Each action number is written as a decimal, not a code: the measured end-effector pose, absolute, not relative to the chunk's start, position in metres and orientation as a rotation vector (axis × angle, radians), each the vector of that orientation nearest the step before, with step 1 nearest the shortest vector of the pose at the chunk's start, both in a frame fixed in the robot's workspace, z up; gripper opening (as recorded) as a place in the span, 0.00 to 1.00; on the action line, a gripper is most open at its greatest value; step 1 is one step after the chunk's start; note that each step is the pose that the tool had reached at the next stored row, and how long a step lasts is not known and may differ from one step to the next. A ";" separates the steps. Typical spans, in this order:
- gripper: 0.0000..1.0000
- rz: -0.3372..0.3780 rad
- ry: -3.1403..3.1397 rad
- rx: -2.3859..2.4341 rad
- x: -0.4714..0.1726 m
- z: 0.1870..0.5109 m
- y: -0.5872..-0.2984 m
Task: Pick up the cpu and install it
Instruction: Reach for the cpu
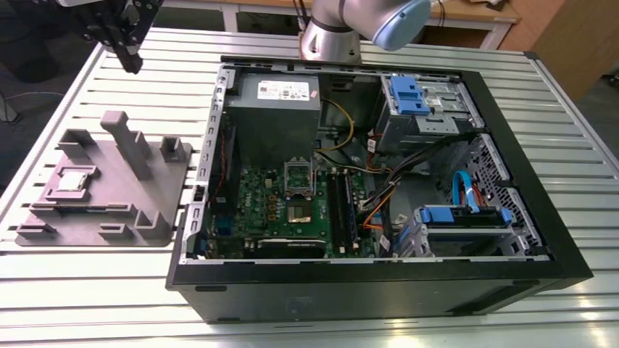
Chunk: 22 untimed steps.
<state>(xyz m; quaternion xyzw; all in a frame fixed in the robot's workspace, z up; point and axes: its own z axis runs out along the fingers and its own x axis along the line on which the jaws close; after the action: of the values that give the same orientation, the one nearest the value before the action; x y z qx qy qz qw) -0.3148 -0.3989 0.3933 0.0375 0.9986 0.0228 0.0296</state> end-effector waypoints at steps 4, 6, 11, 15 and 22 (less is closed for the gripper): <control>0.11 0.070 3.078 0.116 -0.321 0.393 -0.399; 0.11 0.070 3.077 0.115 -0.325 0.393 -0.399; 0.11 0.070 3.076 0.115 -0.334 0.393 -0.399; 0.11 0.070 3.075 0.115 -0.340 0.393 -0.399; 0.11 0.070 3.074 0.115 -0.350 0.392 -0.399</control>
<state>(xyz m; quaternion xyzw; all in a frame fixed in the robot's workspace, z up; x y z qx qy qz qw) -0.3497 -0.3991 0.3920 0.0374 0.9985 0.0229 0.0322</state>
